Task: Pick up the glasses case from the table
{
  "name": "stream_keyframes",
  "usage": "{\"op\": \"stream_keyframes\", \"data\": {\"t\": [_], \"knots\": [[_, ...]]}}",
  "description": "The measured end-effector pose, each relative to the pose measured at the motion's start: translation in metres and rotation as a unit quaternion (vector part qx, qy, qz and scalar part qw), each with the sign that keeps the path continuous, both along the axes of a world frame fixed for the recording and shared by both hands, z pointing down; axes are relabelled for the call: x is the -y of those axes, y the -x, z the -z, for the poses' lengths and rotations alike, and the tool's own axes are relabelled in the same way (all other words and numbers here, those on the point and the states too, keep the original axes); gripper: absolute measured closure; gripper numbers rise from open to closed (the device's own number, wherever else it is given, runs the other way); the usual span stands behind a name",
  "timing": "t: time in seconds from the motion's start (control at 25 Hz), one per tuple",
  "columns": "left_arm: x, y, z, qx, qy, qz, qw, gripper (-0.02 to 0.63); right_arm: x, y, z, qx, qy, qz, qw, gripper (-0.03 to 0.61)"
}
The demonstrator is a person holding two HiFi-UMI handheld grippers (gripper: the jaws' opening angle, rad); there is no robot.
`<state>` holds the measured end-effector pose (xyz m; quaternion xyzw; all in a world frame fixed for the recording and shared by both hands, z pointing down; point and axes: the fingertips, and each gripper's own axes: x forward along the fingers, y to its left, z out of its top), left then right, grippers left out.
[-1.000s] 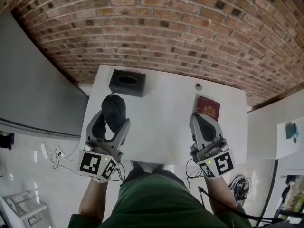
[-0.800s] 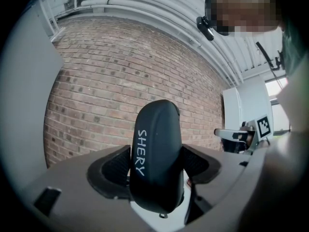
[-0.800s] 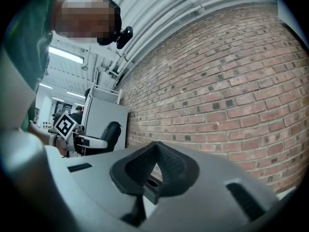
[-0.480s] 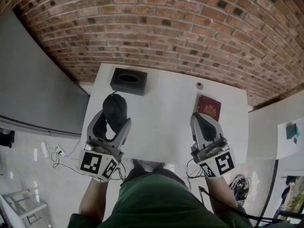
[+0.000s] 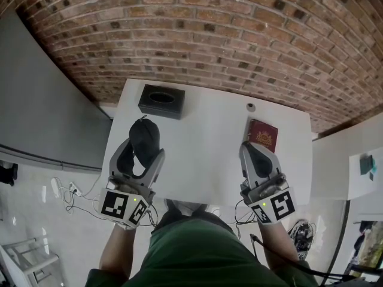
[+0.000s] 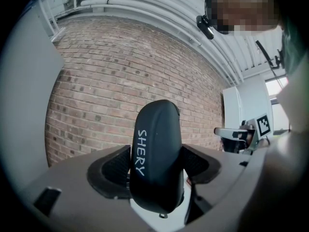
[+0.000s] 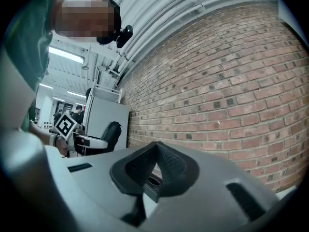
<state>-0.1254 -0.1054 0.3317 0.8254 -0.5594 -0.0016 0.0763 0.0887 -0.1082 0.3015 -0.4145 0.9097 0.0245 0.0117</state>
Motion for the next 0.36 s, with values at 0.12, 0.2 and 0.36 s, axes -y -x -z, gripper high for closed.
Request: {"op": "stream_keyframes", "data": {"t": [0.12, 0.2, 0.36], "knots": [[-0.0003, 0.0006, -0.0014, -0.002, 0.001, 0.001, 1.0000, 0.291, -0.0004, 0.0004, -0.0006, -0.001, 0.000, -0.001, 1.000, 0.589], [-0.0007, 0.0013, -0.0018, -0.002, 0.001, 0.000, 1.0000, 0.291, -0.0004, 0.0007, -0.0009, -0.001, 0.001, -0.002, 1.000, 0.589], [-0.0012, 0.0030, -0.0035, -0.001, 0.003, -0.002, 1.0000, 0.291, 0.0008, 0.0015, -0.0006, 0.000, 0.001, -0.006, 1.000, 0.589]]}}
